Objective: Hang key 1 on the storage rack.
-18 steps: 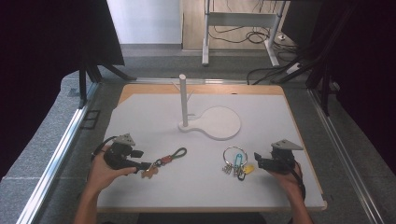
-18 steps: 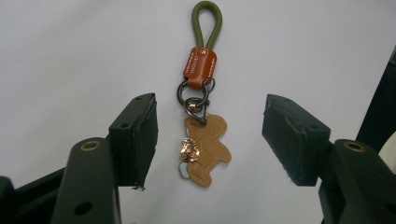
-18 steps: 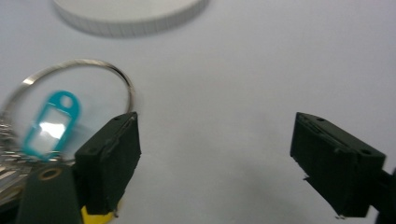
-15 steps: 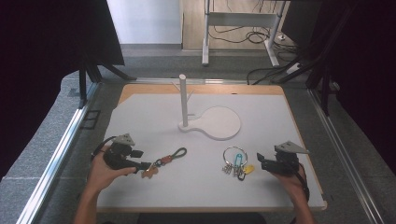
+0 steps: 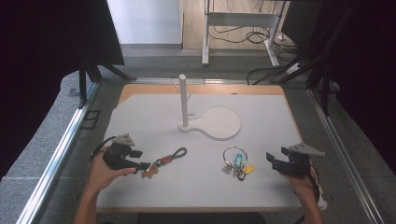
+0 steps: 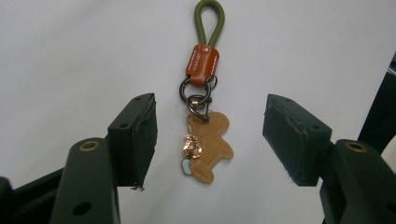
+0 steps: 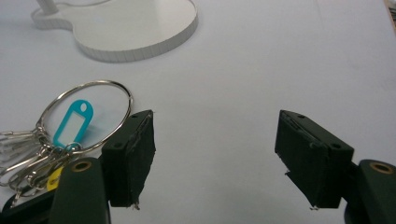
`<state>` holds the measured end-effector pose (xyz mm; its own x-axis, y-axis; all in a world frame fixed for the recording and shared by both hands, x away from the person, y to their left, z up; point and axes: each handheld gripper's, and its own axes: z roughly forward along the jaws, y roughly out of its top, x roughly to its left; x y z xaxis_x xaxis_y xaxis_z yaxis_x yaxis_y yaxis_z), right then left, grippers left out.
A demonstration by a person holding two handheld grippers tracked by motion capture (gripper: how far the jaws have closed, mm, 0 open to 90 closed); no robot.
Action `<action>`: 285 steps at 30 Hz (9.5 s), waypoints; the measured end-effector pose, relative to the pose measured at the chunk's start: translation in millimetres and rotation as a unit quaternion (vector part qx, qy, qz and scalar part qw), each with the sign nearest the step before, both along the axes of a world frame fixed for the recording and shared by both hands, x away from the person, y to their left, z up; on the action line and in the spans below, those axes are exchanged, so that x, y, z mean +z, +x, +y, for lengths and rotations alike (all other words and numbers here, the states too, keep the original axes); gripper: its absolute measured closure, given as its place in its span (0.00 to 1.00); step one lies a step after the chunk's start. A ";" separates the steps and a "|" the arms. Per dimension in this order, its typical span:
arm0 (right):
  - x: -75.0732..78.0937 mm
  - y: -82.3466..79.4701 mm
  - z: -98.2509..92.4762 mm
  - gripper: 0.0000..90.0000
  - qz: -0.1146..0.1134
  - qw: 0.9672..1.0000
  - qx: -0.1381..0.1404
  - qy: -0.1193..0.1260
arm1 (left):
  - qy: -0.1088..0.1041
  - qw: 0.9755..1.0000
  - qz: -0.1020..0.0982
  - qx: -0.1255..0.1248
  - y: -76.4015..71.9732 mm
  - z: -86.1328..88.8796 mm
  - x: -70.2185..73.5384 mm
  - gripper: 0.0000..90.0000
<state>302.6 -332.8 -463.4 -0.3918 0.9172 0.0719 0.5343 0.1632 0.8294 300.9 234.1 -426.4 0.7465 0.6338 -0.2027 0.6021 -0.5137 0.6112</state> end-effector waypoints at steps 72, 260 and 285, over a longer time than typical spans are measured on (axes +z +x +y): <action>-8.0 -11.1 -1.9 0.37 0.028 0.999 0.026 -0.024 | 0.106 0.990 0.027 -0.087 40.2 -64.2 35.0 0.44; -21.0 -6.3 5.3 0.37 0.046 0.995 0.025 -0.081 | 0.045 0.997 0.036 -0.060 187.0 -56.4 96.9 0.71; -20.0 -7.1 14.4 0.37 0.041 0.995 0.037 -0.089 | 0.023 0.998 -0.016 -0.063 107.1 -46.2 85.6 0.58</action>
<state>295.5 -318.3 -483.4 -0.4577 0.8875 -0.0537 0.5803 0.3440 0.7382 408.0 187.9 -340.9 0.8266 0.5423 -0.1504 0.5113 -0.6122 0.6031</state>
